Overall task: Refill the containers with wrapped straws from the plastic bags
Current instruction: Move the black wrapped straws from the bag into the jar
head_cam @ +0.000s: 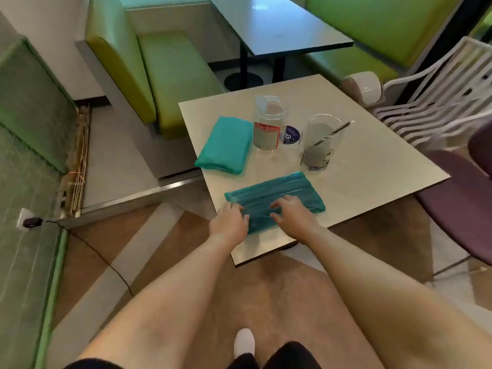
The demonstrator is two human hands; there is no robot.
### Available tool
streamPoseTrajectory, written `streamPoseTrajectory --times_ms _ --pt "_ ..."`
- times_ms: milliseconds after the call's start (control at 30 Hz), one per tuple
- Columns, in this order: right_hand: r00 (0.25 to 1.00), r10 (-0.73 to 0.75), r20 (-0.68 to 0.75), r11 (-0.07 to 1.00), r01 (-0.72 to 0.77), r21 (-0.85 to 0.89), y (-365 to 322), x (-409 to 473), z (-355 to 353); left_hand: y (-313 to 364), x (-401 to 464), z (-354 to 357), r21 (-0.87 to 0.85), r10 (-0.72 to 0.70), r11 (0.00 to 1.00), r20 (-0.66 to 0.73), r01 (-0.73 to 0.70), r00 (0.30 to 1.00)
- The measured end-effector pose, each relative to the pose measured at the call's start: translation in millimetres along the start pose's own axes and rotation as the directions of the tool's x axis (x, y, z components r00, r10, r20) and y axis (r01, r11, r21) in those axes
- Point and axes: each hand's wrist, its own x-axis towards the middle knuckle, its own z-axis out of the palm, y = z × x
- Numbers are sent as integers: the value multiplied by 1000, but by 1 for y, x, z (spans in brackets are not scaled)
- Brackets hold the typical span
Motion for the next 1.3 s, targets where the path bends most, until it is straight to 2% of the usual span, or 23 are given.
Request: streamPoseTrajectory --times_ms 200,400,567,667,833,967,1133,1300 --pt "999 -22 42 999 24 -47 8 33 4 -5 10 17 -278 -235 928 85 249 968" --pt "990 -112 80 985 121 -122 26 62 -1 4 25 30 -553 -414 739 76 384 907" --pt "977 -202 65 966 210 -152 41 72 3 12 38 37 -688 -546 560 113 462 830" --pt "973 -225 51 963 230 -140 47 76 2 13 43 42 -680 -529 552 162 483 833" --pt "969 -239 63 962 245 -118 55 85 -7 22 46 31 -740 -526 532 93 412 845" --pt "975 -215 58 974 218 -61 53 91 -15 22 52 26 -738 -520 579 -8 346 854" --pt "982 -189 -19 974 190 126 31 111 -46 41 61 -23 -784 -424 593 -112 182 899" --pt "989 -144 19 937 130 325 24 122 -72 54 64 -52 -765 -314 643 -227 30 922"
